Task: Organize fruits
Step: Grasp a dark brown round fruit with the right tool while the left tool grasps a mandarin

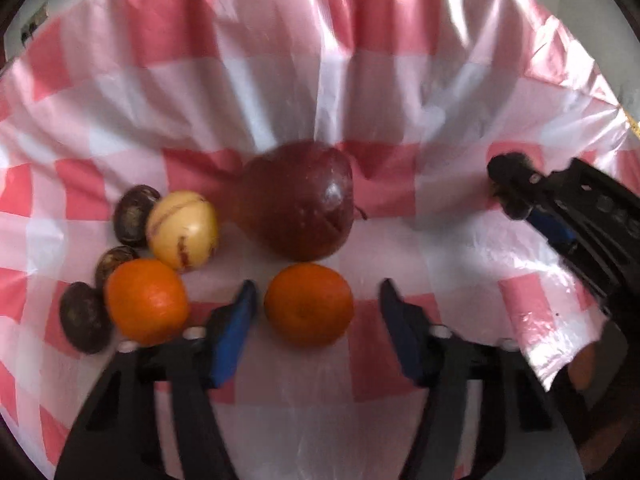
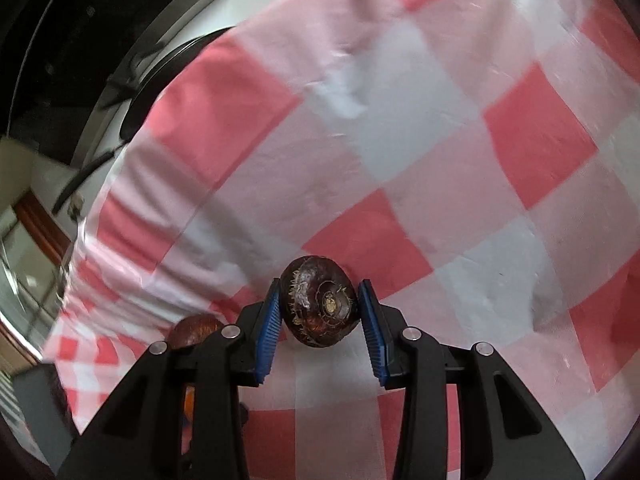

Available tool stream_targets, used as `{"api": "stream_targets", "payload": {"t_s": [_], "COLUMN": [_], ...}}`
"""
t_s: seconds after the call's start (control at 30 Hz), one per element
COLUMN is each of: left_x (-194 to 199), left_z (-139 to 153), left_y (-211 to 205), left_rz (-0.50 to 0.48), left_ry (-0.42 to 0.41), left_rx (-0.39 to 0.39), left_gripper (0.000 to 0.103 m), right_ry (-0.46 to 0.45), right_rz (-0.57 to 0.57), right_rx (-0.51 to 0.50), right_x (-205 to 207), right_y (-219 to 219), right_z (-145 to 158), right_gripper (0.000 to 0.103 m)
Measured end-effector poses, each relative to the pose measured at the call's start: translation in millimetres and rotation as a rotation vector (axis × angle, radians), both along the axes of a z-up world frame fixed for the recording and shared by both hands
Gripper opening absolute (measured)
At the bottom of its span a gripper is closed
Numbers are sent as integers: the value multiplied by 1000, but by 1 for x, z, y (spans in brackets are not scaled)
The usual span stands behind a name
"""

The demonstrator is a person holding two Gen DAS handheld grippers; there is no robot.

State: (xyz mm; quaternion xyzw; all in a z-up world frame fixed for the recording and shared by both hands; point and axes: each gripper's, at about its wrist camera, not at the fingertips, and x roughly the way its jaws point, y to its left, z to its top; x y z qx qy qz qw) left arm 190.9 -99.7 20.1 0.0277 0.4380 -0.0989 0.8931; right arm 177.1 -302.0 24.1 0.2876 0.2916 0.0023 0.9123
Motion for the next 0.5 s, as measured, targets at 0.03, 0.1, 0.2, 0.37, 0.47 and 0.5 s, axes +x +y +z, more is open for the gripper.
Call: {"api": "stream_targets", "payload": {"t_s": [0.03,0.1,0.2,0.37,0.47,0.5], "left_x": [0,-6,-26,-83,-111,-117], "left_z": [0,1,8,25,30,31], "left_y": [0,1,16,80,142,159], "left_rz": [-2,-12,21,160,318,367], "left_ry": [0,-5,-15,-102,-145,-150], "left_rx": [9,28,10,56,93,99], "left_gripper": [41,40,39,38,39,39], "right_ry": [1,3,5,7,12,13], "right_rz": [8,10,9,9,14,15], "right_rx": [-16,-15,-11,-9,-13,-14], "right_x": [2,5,10,2,3,3], "right_y": [4,7,13,1,3,3], "right_z": [1,2,2,0,-3,-3], "right_gripper": [38,38,38,38,38,38]}}
